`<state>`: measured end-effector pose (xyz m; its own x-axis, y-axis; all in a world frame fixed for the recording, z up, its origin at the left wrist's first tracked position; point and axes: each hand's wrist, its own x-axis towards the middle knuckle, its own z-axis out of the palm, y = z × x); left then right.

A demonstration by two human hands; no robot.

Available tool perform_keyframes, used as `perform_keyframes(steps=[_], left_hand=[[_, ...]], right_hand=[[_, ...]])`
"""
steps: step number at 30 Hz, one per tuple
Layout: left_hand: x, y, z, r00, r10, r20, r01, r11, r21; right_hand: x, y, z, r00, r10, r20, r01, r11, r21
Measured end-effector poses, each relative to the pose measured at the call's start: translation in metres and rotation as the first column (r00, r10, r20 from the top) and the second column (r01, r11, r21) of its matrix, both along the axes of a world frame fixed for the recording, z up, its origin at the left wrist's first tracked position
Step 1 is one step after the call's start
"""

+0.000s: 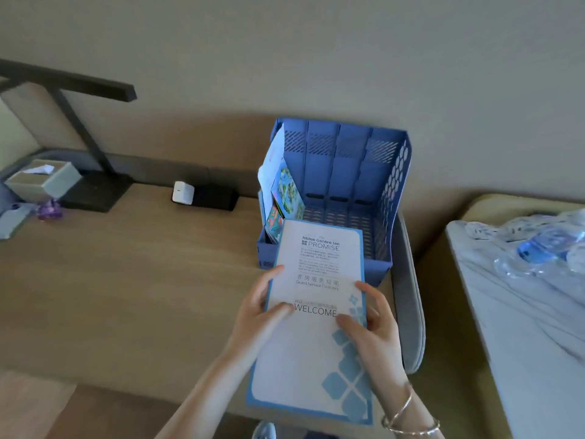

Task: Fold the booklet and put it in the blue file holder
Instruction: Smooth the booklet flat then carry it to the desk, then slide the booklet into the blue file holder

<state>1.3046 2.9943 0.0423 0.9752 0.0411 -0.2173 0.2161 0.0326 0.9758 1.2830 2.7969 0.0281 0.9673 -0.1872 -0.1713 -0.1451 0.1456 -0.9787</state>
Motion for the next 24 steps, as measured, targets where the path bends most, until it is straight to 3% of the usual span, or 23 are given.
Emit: perform_keyframes(steps=[10, 17, 24], left_hand=[[0.055, 0.010, -0.003, 0.992, -0.128, 0.006, 0.128, 0.992, -0.012], [0.105, 0.002, 0.030, 0.984, -0.115, 0.135, 0.104, 0.991, 0.083], [0.151, 0.002, 0.071, 0.959, -0.124, 0.255, 0.074, 0.977, 0.199]], right_hand=[[0.034, 0.013, 0.016, 0.996, -0.086, -0.038, 0.086, 0.996, -0.012], [0.112, -0.020, 0.051, 0.987, 0.158, 0.033, -0.158, 0.987, -0.023], [0.211, -0.049, 0.077, 0.871, 0.471, 0.138, -0.440, 0.875, -0.203]])
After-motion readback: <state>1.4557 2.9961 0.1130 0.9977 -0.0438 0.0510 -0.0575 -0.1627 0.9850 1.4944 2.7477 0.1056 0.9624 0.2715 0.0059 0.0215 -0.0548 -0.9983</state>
